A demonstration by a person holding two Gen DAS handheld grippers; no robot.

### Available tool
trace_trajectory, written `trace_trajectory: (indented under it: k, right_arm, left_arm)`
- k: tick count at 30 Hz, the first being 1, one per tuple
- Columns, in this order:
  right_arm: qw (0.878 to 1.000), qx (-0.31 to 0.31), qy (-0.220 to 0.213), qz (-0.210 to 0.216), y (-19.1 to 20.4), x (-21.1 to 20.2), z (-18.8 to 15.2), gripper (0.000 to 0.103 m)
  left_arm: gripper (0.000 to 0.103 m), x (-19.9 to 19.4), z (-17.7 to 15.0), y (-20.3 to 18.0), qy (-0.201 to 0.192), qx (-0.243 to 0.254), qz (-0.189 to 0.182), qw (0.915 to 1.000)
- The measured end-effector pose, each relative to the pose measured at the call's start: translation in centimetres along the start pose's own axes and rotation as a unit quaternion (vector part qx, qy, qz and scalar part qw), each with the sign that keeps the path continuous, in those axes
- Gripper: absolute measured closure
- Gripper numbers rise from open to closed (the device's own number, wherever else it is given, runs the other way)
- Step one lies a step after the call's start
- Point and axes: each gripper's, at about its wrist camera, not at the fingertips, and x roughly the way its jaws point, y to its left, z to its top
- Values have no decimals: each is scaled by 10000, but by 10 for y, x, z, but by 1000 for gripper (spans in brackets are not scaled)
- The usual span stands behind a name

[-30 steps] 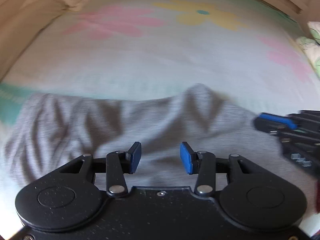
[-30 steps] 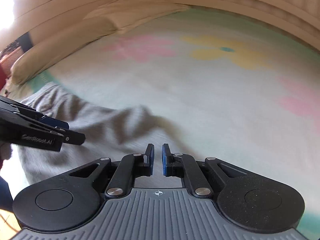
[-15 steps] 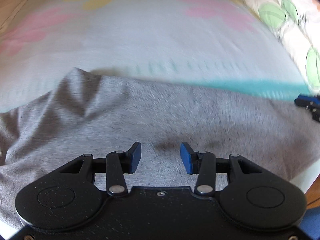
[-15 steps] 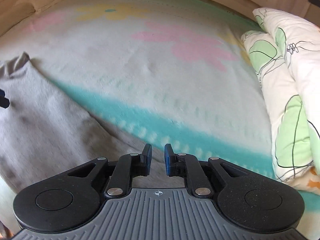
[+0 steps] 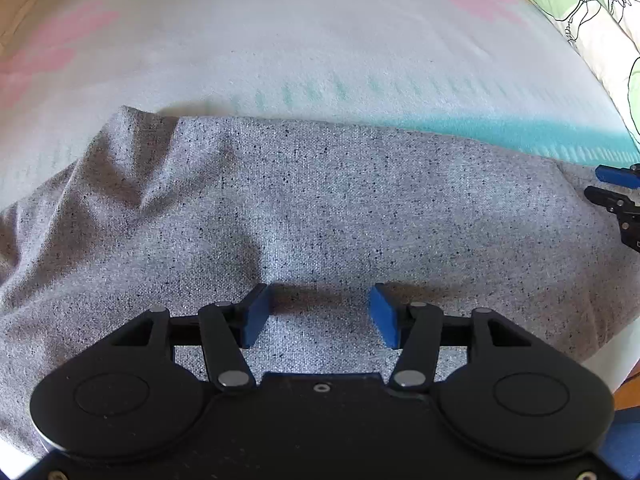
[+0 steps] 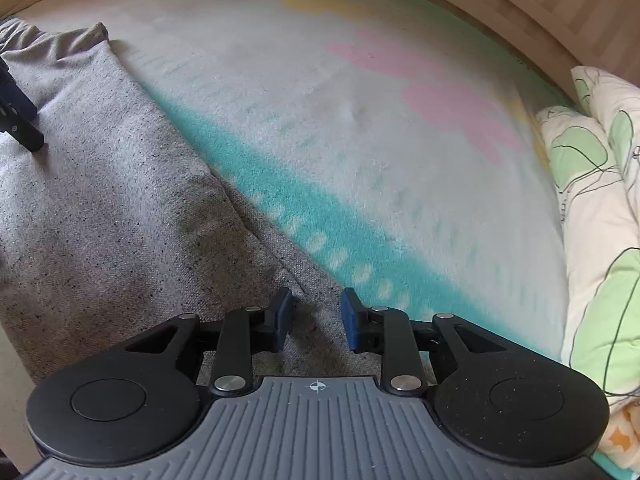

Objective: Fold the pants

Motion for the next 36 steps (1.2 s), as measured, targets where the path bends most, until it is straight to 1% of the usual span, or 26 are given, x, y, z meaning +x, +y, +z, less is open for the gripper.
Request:
trace_trajectory:
  k: [3, 6, 7, 8, 10, 12, 14, 16, 17, 18, 19, 20, 22, 23, 24, 26, 27, 29, 31, 32, 34, 36]
  right_arm:
    - [9999, 66, 11, 157, -4, 3, 0, 79]
    - [9996, 39, -7, 276, -3, 3, 0, 90]
    - [9994, 27, -2, 344, -1, 3, 0, 99]
    - [9995, 12, 15, 319, 1, 3, 1, 101]
    - [9999, -24, 6, 147, 3, 2, 2, 101]
    - [9997, 48, 23, -244, -1, 3, 3, 102]
    - [9992, 341, 97, -167, -8, 8, 4, 102]
    - [9993, 293, 124, -206, -3, 11, 5, 101]
    - [9991, 367, 67, -217, -4, 9, 5, 100]
    - [9981, 577, -28, -220, -10, 5, 5, 98]
    - [9958, 883, -83, -211, -18, 0, 4, 92]
    - [9924, 1205, -149, -199, -28, -5, 2, 90]
    - [9859, 1640, -195, -261, -43, -16, -5, 90]
    - [9844, 1731, -177, -253, -47, -21, -10, 90]
    - [9839, 1775, -161, -157, -48, -26, -15, 90]
    - [9861, 1650, -143, 117, -42, -34, -24, 90]
    - [9887, 1493, -83, 73, -37, -35, -26, 90]
    - [9930, 1152, 77, -257, -28, -34, -33, 90]
    - [9916, 1096, 96, -677, -33, -35, -39, 88]
    - [9891, 1175, 122, -883, -39, -37, -43, 87]
    - [9822, 1513, 138, -1106, -55, -42, -53, 83]
    - [9749, 1807, 127, -1296, -69, -46, -63, 82]
  left_arm:
    - [42, 3, 1, -3, -5, 26, 8, 10000]
    - [42, 5, 3, -3, -5, 28, 10, 10000]
    - [42, 5, 3, -3, -4, 26, 9, 10000]
    - [42, 5, 3, -3, -3, 24, 7, 10000]
    - [42, 6, 2, -3, -6, 7, -1, 10000]
    - [42, 5, 1, -1, -15, -14, -20, 10000]
    - [42, 2, 0, 3, -19, -51, -37, 10000]
    - [42, 1, -2, 6, -24, -31, -32, 10000]
    - [41, 1, -3, 6, -30, -5, -25, 10000]
    - [41, 1, -3, 7, -36, 10, -19, 10000]
    - [41, 1, -4, 7, -39, 22, -13, 10000]
    - [41, 1, -5, 7, -40, 23, -10, 10000]
    - [41, 1, -6, 8, -35, -15, -17, 10000]
    - [41, 1, -6, 9, -29, -43, -23, 10000]
    - [41, 1, -7, 10, -26, -74, -27, 10000]
    - [41, 0, -6, 12, -25, -92, -28, 10000]
    - [41, -2, -6, 14, -30, -86, -18, 10000]
    - [41, -2, -6, 10, -49, -40, 20, 10000]
    - [41, -1, -8, 9, -69, 6, 57, 10000]
    - [41, 0, -9, 8, -75, 16, 68, 9999]
    - [41, 1, -10, 8, -85, 14, 82, 9999]
    - [41, 3, -12, 7, -93, 13, 85, 9999]
